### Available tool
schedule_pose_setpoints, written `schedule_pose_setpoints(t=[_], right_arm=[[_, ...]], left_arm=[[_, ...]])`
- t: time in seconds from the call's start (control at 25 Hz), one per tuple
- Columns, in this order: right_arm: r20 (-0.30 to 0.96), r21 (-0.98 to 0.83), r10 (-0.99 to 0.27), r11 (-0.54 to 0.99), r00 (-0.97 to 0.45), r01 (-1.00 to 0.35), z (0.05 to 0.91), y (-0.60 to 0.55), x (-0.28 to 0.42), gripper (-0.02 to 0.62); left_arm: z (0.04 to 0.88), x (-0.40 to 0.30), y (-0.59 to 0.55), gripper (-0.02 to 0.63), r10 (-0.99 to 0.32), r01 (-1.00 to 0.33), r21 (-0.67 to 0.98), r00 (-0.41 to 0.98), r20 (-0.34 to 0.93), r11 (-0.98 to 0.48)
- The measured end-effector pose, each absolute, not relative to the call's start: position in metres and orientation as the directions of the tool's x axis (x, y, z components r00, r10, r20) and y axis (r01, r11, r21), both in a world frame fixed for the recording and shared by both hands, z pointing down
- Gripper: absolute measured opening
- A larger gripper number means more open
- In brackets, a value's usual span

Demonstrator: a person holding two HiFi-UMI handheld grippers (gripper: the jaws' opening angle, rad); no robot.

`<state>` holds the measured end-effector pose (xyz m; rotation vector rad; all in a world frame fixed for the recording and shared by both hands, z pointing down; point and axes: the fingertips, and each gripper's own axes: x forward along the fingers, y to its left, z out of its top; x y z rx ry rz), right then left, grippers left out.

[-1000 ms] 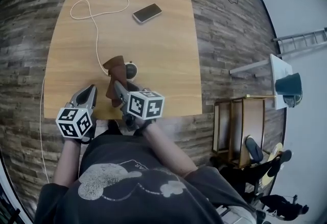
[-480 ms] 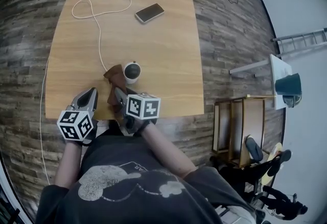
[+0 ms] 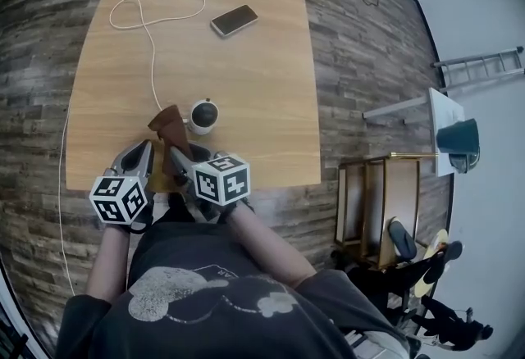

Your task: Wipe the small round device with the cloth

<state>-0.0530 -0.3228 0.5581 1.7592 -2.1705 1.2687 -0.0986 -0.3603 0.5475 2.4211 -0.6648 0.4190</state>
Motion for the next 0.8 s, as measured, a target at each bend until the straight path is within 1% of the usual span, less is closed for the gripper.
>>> schedule_pose_setpoints(t=[0.16, 0.36, 0.6, 0.8], right_arm=[[0.472, -0.5, -0.811, 0.077, -0.346, -0.863, 0.534, -0.317, -0.042, 0.075], [0.434, -0.496, -0.822, 0.124, -0.369, -0.859, 0.516, -0.287, -0.008, 0.075], [0.416, -0.511, -0.831, 0.122, -0.369, -0.851, 0.511, -0.236, 0.049, 0.075], [0.406, -0.502, -0.828, 0.152, -0.387, -0.852, 0.515, -0.187, 0.095, 0.075]], left_arm=[[0.539, -0.084, -0.348, 0.018, -0.372, -0.543, 0.428, 0.827, 0.422, -0.722], [0.521, -0.074, -0.327, 0.018, -0.452, -0.597, 0.414, 0.798, 0.399, -0.687], [0.513, -0.057, -0.28, 0.018, -0.529, -0.658, 0.397, 0.752, 0.393, -0.64], [0.507, -0.035, -0.224, 0.018, -0.575, -0.689, 0.387, 0.724, 0.38, -0.612]])
